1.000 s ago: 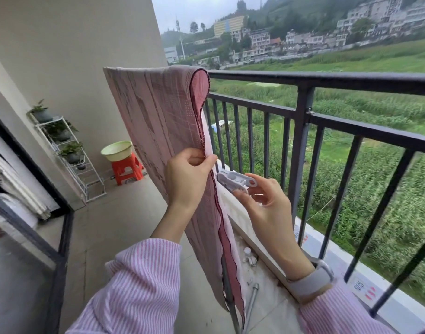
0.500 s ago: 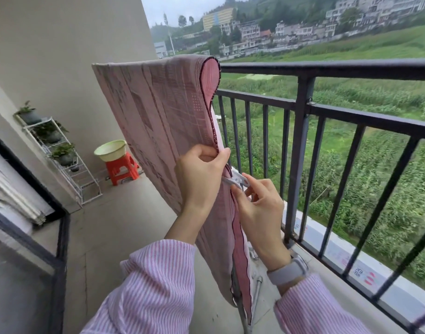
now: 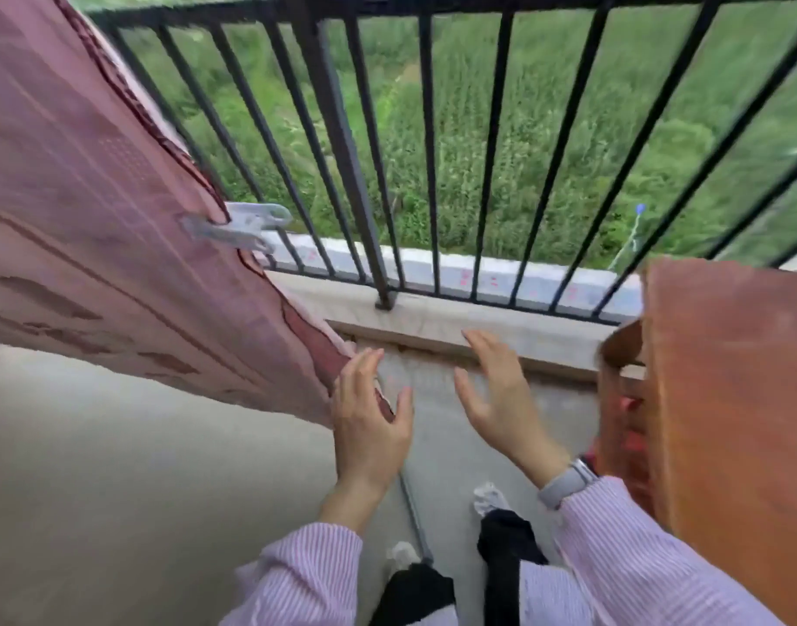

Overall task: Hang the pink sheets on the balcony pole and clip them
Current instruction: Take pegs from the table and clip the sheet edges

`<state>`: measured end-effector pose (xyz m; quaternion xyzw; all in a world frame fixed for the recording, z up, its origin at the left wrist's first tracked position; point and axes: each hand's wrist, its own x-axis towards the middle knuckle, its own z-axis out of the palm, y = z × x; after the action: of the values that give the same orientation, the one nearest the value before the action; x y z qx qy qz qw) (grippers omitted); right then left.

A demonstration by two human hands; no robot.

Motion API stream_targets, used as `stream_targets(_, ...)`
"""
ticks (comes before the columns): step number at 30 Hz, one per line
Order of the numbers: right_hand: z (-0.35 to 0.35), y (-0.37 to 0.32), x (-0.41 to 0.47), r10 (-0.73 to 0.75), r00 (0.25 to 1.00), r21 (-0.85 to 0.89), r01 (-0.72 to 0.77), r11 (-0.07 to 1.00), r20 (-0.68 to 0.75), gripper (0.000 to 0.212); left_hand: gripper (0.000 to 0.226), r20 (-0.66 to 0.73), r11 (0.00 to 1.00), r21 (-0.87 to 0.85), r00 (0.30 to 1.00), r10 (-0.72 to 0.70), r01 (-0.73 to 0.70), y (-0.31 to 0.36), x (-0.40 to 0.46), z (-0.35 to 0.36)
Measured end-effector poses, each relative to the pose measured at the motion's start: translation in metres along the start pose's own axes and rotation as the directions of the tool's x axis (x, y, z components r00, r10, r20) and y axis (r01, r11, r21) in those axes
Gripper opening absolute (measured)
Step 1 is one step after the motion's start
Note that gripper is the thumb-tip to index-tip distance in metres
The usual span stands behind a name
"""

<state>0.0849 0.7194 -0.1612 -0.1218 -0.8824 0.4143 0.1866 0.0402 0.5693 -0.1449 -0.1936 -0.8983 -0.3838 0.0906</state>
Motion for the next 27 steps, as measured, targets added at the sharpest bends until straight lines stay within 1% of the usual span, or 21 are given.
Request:
stream_targets(1, -0.003, 0.016, -0.021, 0.084, 0.996, -0.043, -0.085, 0.995, -0.015, 0.049, 0.046, 0.095, 0.999, 0.026, 0.995, 0.032, -0.034, -0.001, -0.005, 0.014)
stream_targets(3, -0.013, 0.043, -0.065, 0.239, 0.969, -0.124, -0.245, 0.961, -0.066, 0.047, 0.049, 0.282, 0.989, 0.07, 0.954, 0.104, -0.128, 0.003, -0.014, 0.045)
stream_targets(5, -0.028, 0.062, -0.113, 0.391, 0.912, -0.17, -0.408, 0.897, -0.123, 0.044, 0.052, 0.45, 0.975, 0.069, 0.879, 0.159, -0.212, 0.014, -0.03, 0.076)
stream_targets(8, -0.051, 0.077, -0.181, 0.541, 0.802, -0.186, -0.589, 0.786, -0.252, 0.042, 0.052, 0.639, 0.948, 0.005, 0.73, 0.241, -0.317, 0.041, -0.068, 0.117)
stream_targets(10, -0.065, 0.086, -0.222, 0.609, 0.693, -0.179, -0.704, 0.687, -0.387, 0.038, 0.051, 0.739, 0.926, -0.077, 0.602, 0.302, -0.37, 0.063, -0.103, 0.142)
stream_targets(13, -0.085, 0.097, -0.276, 0.653, 0.498, -0.203, -0.856, 0.475, -0.57, 0.033, 0.055, 0.842, 0.883, -0.184, 0.395, 0.368, -0.431, 0.094, -0.159, 0.172)
stream_targets(15, -0.096, 0.106, -0.305, 0.699, 0.355, -0.204, -0.934, 0.294, -0.62, 0.03, 0.057, 0.881, 0.86, -0.22, 0.285, 0.377, -0.46, 0.109, -0.193, 0.186)
stream_targets(17, -0.108, 0.117, -0.329, 0.743, 0.216, -0.207, -0.973, 0.106, -0.634, 0.032, 0.06, 0.919, 0.828, -0.234, 0.162, 0.359, -0.51, 0.118, -0.222, 0.195)
stream_targets(18, -0.113, 0.123, -0.339, 0.76, 0.164, -0.22, -0.975, 0.029, -0.629, 0.037, 0.061, 0.94, 0.812, -0.232, 0.092, 0.329, -0.536, 0.119, -0.233, 0.197)
stream_targets(19, -0.118, 0.129, -0.347, 0.772, 0.136, -0.241, -0.97, -0.024, -0.621, 0.042, 0.061, 0.958, 0.796, -0.224, 0.025, 0.287, -0.562, 0.119, -0.241, 0.199)
stream_targets(20, -0.122, 0.134, -0.354, 0.778, 0.132, -0.267, -0.962, -0.048, -0.615, 0.046, 0.06, 0.969, 0.778, -0.217, -0.033, 0.245, -0.59, 0.119, -0.245, 0.2)
stream_targets(21, -0.124, 0.139, -0.358, 0.779, 0.147, -0.291, -0.955, -0.049, -0.61, 0.046, 0.059, 0.974, 0.759, -0.215, -0.078, 0.213, -0.615, 0.118, -0.246, 0.201)
stream_targets(23, -0.128, 0.147, -0.361, 0.766, 0.21, -0.332, -0.943, -0.004, -0.607, 0.042, 0.057, 0.974, 0.739, -0.225, -0.122, 0.192, -0.635, 0.115, -0.241, 0.203)
stream_targets(24, -0.129, 0.151, -0.36, 0.758, 0.238, -0.346, -0.938, 0.018, -0.607, 0.039, 0.056, 0.973, 0.747, -0.229, -0.124, 0.194, -0.624, 0.114, -0.235, 0.204)
stream_targets(25, -0.129, 0.153, -0.358, 0.762, 0.249, -0.352, -0.936, 0.03, -0.598, 0.036, 0.055, 0.975, 0.769, -0.222, -0.113, 0.192, -0.599, 0.113, -0.229, 0.204)
stream_targets(27, -0.131, 0.155, -0.351, 0.783, 0.239, -0.343, -0.939, 0.035, -0.574, 0.032, 0.053, 0.982, 0.837, -0.18, -0.046, 0.183, -0.516, 0.11, -0.215, 0.202)
